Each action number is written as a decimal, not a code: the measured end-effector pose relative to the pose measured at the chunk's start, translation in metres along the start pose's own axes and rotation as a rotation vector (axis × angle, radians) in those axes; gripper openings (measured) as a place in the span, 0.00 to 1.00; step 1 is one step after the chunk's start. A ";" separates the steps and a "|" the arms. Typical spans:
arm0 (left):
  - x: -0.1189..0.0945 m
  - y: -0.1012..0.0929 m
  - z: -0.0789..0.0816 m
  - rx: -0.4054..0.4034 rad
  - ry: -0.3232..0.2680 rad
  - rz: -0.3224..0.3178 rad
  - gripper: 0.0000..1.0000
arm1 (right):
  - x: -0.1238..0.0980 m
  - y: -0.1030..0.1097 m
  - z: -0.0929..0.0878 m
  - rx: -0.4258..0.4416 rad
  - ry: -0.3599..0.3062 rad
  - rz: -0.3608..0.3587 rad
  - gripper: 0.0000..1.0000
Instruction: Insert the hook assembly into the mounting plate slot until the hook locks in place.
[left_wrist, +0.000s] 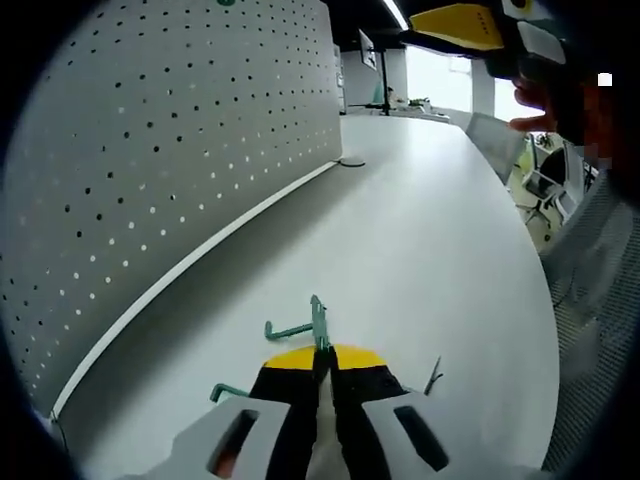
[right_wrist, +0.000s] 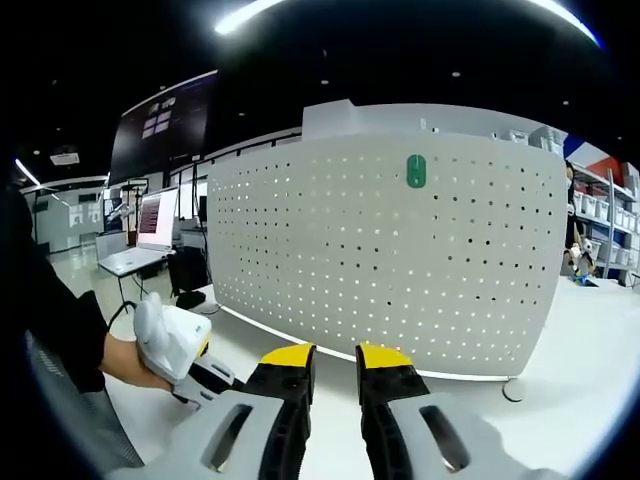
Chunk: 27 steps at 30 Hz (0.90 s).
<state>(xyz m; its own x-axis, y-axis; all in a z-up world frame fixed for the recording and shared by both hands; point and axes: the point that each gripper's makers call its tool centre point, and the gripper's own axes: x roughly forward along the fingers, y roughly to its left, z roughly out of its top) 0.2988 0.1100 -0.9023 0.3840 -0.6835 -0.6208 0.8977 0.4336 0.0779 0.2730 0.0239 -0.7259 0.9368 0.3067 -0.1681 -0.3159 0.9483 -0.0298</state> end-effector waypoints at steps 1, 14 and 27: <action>-0.001 0.000 0.000 0.004 0.000 0.001 0.03 | 0.000 0.000 0.000 0.000 0.002 0.000 0.14; -0.011 0.007 0.008 0.034 -0.039 0.040 0.01 | 0.003 0.005 -0.005 -0.009 0.022 0.016 0.14; -0.016 0.008 0.020 0.052 -0.076 0.060 0.01 | 0.005 0.009 -0.012 -0.014 0.048 0.035 0.15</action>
<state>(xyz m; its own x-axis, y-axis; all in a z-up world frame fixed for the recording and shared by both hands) 0.3038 0.1130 -0.8761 0.4506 -0.7008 -0.5530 0.8820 0.4453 0.1543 0.2730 0.0333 -0.7383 0.9169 0.3352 -0.2168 -0.3509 0.9357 -0.0370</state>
